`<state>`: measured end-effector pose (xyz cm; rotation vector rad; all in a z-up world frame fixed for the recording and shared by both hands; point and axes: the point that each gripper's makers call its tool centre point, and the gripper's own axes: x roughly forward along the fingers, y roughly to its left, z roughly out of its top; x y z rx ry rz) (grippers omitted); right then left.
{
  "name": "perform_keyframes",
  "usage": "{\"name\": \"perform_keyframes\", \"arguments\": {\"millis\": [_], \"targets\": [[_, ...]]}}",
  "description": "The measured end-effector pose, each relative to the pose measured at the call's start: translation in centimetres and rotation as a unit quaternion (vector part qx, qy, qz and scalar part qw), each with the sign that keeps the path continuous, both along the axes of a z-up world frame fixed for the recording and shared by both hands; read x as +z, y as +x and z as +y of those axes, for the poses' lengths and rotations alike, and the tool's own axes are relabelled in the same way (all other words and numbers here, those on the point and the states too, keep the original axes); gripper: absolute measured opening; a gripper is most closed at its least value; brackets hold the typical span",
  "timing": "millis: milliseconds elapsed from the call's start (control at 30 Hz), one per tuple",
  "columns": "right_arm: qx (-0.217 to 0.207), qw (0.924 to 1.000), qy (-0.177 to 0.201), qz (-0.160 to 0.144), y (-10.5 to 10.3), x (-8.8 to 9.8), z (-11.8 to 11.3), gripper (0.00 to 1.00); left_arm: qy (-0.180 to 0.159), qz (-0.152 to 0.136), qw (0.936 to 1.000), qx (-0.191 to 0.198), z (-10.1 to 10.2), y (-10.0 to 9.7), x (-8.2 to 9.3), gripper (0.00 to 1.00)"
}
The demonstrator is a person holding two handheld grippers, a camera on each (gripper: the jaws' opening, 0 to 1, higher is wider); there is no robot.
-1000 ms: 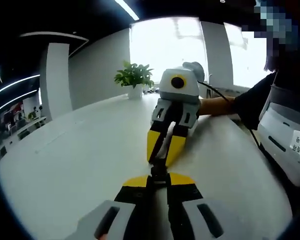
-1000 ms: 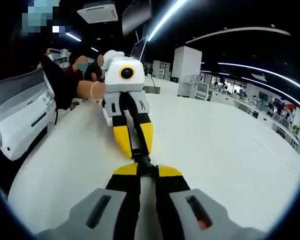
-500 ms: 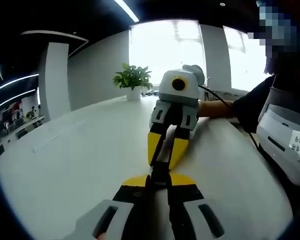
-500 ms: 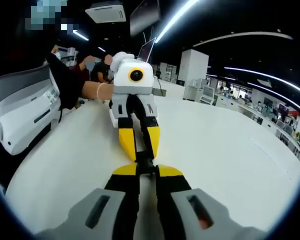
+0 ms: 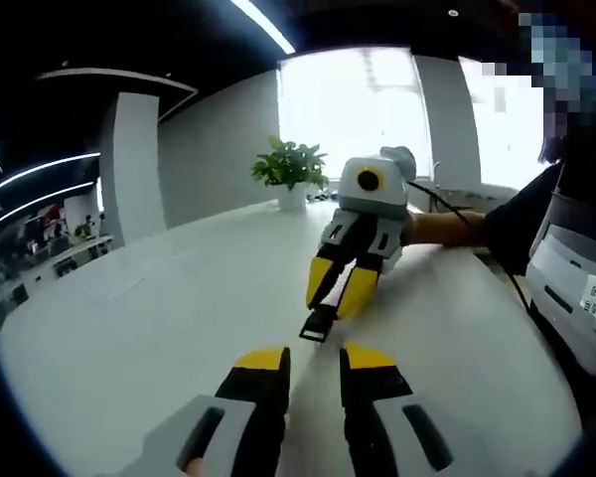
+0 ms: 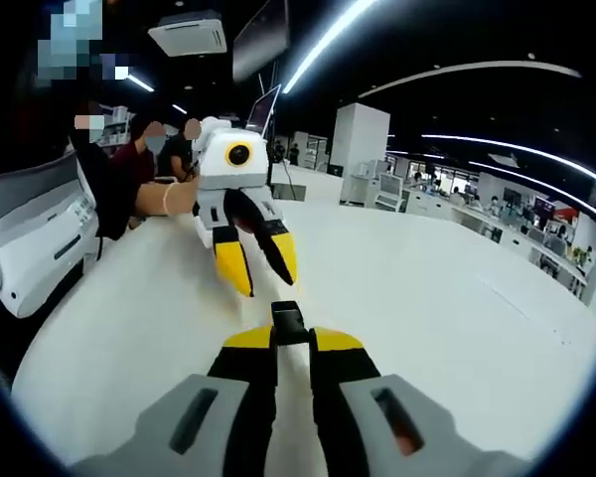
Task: Snap the two parts of the plastic buckle together until the buckle closes and remains connected.
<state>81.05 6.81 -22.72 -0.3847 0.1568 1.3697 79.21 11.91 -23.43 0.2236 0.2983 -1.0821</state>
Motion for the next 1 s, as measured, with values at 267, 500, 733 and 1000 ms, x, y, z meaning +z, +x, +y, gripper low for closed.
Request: {"name": "perform_keyframes", "arguments": {"millis": [267,500,733,1000], "targets": [[-0.024,0.9996,-0.009,-0.015,2.6,1.3,-0.5,0.11,0.005,-0.031,0.9990,0.030,1.3,0.7,1.3,0.22],[-0.032,0.9990,-0.016,-0.027,4.9,2.4,-0.2,0.11,0.024,-0.046,0.9977,0.042,2.2,1.0,1.3,0.22],[-0.034,0.9985,-0.031,-0.030,7.1,2.0,0.3,0.11,0.033,-0.055,0.9964,0.057,3.0,1.4,1.5,0.24],[-0.035,0.9984,-0.040,-0.020,9.6,1.3,0.6,0.11,0.036,-0.058,0.9955,0.065,3.5,1.5,1.7,0.24]]}}
